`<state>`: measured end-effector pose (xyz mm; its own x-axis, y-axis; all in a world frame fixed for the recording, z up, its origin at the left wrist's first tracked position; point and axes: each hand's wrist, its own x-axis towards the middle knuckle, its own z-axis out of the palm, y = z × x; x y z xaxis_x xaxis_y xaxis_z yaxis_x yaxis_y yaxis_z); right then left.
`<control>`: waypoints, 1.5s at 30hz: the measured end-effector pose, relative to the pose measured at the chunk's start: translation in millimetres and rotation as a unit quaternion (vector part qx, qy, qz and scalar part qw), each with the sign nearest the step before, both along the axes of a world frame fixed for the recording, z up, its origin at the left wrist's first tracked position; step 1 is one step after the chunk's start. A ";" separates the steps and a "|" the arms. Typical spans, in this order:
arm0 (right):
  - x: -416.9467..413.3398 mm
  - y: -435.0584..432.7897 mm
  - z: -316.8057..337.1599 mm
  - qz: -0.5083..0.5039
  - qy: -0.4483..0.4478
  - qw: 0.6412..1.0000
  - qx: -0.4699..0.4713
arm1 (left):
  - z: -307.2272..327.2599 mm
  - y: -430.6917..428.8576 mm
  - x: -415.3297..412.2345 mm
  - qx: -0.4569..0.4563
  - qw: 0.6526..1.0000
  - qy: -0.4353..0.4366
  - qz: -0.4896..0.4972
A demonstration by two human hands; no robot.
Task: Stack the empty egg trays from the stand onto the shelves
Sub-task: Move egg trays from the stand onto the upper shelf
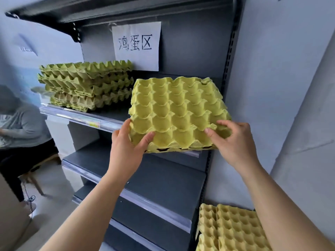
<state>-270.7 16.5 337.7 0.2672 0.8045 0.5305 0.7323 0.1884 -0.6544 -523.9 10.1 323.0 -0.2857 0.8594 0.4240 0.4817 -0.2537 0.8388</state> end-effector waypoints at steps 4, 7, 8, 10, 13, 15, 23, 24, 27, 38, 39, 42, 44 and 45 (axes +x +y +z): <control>-36.0 31.6 15.9 -0.013 -0.019 0.999 -0.032 | 7.8 46.6 -43.3 -0.007 1.000 0.008 0.003; -56.2 54.7 21.1 -0.013 -0.035 0.997 -0.066 | 12.7 76.5 -61.7 -0.016 1.000 0.000 0.016; -61.8 62.7 22.0 -0.016 -0.040 0.996 -0.073 | 13.8 85.9 -65.5 -0.011 1.000 0.003 0.019; -71.2 78.9 22.4 -0.021 -0.045 0.995 -0.084 | 14.9 106.2 -74.5 -0.009 1.000 0.012 0.020; -81.0 101.3 19.2 -0.026 -0.056 0.992 -0.107 | 13.3 141.7 -88.3 -0.027 1.000 0.007 0.005; -86.3 113.5 18.0 -0.025 -0.054 0.990 -0.125 | 13.9 162.7 -94.8 -0.039 0.999 0.011 0.001; -118.2 138.2 6.3 -0.072 -0.101 0.977 -0.173 | 9.5 219.7 -118.4 -0.039 0.995 0.077 -0.050; -121.7 139.3 5.5 -0.081 -0.106 0.976 -0.172 | 8.5 224.5 -121.1 -0.042 0.994 0.088 -0.055; -130.0 142.1 5.5 -0.108 -0.110 0.972 -0.177 | 3.8 236.4 -127.1 -0.048 0.989 0.124 -0.063; -158.2 122.0 15.2 -0.181 -0.129 0.970 -0.100 | 12.4 243.4 -133.3 0.172 0.947 0.259 -0.084; -160.0 115.7 16.0 -0.181 -0.133 0.971 -0.081 | 13.7 240.2 -129.5 0.208 0.937 0.261 -0.098; -161.2 89.4 15.0 -0.193 -0.151 0.969 -0.035 | 11.6 221.0 -110.8 0.283 0.915 0.245 -0.148; -158.1 67.3 10.2 -0.206 -0.153 0.966 -0.020 | 6.7 202.1 -93.9 0.296 0.907 0.230 -0.190; -155.3 55.5 6.4 -0.215 -0.154 0.964 -0.019 | 3.2 191.9 -84.3 0.299 0.903 0.225 -0.214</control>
<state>-426.0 72.0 344.2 0.4142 0.6749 0.6107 0.8984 -0.1956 -0.3932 -608.2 202.0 326.1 0.3335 0.4303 0.8388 0.4904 -0.8391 0.2355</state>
